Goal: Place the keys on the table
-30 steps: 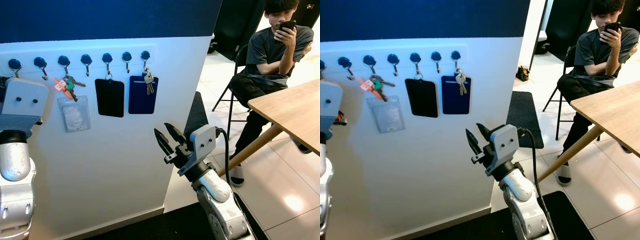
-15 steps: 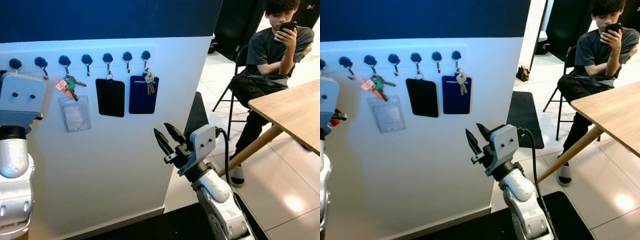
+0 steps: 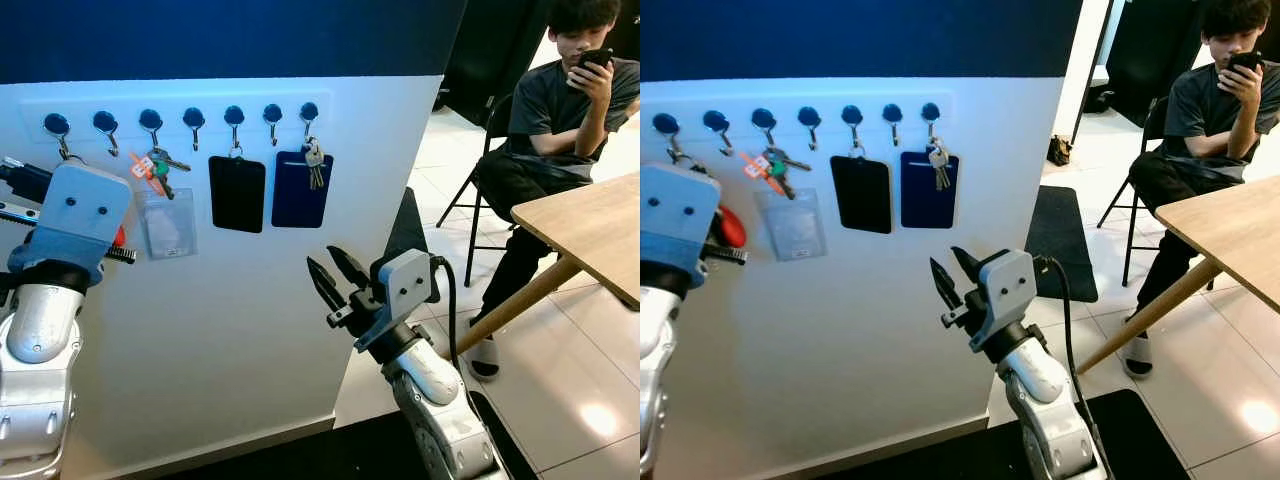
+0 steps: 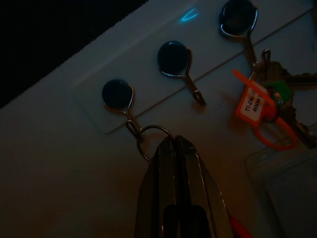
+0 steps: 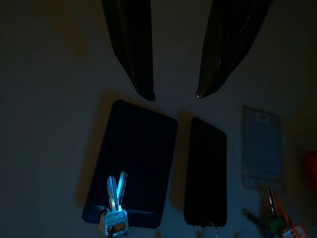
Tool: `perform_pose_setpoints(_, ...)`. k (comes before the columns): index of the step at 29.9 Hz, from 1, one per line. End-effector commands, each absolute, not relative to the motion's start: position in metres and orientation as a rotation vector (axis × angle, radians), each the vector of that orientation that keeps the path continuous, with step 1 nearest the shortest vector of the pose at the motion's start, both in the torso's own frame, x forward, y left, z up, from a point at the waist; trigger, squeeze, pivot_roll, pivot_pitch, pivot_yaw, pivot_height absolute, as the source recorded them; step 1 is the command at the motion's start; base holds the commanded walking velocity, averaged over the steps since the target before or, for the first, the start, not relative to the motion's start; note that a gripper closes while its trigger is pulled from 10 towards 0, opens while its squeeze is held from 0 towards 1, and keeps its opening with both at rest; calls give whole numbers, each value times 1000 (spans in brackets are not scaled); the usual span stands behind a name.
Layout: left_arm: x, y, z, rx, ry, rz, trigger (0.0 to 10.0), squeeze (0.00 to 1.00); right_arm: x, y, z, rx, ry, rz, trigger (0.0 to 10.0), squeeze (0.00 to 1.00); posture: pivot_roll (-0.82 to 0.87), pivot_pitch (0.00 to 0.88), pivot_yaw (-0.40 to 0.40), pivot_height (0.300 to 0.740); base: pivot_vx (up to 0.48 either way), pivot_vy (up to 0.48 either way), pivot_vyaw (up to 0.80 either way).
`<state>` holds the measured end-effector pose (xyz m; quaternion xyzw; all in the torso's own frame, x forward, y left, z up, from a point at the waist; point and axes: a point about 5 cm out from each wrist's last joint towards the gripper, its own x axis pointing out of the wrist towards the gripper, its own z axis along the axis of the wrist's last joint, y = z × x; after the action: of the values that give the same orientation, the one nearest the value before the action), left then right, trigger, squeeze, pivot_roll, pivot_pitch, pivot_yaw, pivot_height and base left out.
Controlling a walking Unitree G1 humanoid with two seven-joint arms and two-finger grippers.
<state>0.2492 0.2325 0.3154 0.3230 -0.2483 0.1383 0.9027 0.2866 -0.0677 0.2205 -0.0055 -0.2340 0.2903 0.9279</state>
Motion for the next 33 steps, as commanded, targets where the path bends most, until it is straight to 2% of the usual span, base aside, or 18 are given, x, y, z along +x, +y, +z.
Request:
perform_pose_setpoints(1,245,222,319,727,-566,235,10000,0,286,-68,217,-13,-468,593,10000,0,198,171,-22,740,0,0,0)
perform_pose_setpoints(8,246,216,311,690,-543,188,10000,0,286,-69,217,-14,-468,592,10000,0,200,171,-24,740,0,0,0)
perform_pose_setpoints(13,247,219,311,661,-538,217,10000,0,287,-68,218,-14,-469,592,10000,0,199,170,-25,740,0,0,0)
perform_pose_setpoints(18,245,244,320,728,-526,422,10000,0,287,-68,218,-14,-470,591,10000,0,197,170,-25,740,0,0,0)
perform_pose_setpoints(26,246,263,325,725,-497,568,10000,0,287,-68,219,-15,-472,592,10000,0,195,170,-27,740,0,0,0)
perform_pose_setpoints(33,239,269,332,738,-537,623,10000,0,286,-69,219,-15,-473,587,10000,0,192,171,-24,740,0,0,0)
